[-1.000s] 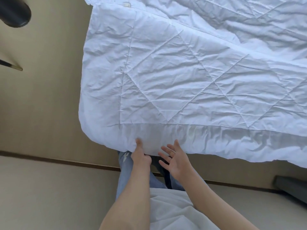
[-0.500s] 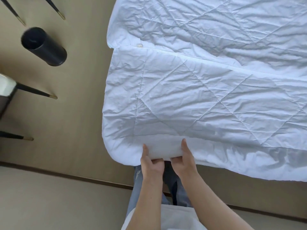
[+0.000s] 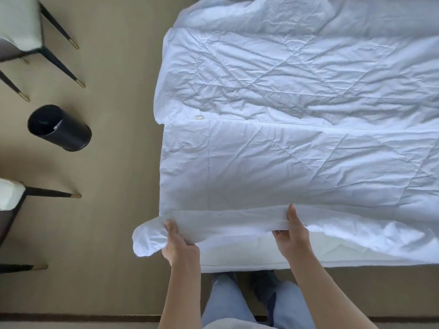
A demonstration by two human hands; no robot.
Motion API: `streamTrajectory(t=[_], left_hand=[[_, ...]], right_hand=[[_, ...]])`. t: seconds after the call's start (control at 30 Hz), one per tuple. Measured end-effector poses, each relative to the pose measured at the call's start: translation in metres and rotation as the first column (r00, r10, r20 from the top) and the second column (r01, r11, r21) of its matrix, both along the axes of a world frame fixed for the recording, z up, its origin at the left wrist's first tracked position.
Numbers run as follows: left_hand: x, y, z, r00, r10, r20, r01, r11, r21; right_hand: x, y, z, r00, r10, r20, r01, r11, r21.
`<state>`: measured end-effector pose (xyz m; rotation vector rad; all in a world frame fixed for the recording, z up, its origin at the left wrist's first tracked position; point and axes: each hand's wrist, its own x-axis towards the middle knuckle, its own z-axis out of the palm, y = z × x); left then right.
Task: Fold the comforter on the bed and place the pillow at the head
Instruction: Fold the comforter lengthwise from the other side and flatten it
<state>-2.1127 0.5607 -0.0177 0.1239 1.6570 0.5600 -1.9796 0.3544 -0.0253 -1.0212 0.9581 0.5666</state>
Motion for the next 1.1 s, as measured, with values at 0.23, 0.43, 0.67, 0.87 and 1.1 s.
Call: streamTrajectory(t=[0.23,0.43,0.67,0.87,1.1], left_hand=[[0.053,0.048,0.032,0.996,-0.075,0.038,0.072,0.994,0.085],[0.116,0.101,0.055,0.983,-0.157,0.091,0.140,0.975,0.173],[0.227,0.161,0.077,0.979,-0.134,0.151,0.088,0.956,0.280],[0.328,0.221,0.067,0.987,-0.114,0.114,0.078,0.956,0.283],[0.454,0.312,0.024,0.988,-0.079,0.132,0.026,0.933,0.360]], right_hand=[[0.049,0.046,0.041,0.986,-0.052,0.160,0.066,0.994,-0.086],[0.116,0.087,0.072,0.958,0.018,0.286,0.006,0.997,-0.082],[0.221,0.138,0.078,0.920,0.095,0.379,-0.075,0.995,-0.067],[0.333,0.202,0.066,0.894,0.206,0.397,-0.166,0.977,-0.133],[0.482,0.300,0.027,0.827,0.315,0.466,-0.261,0.949,-0.177]])
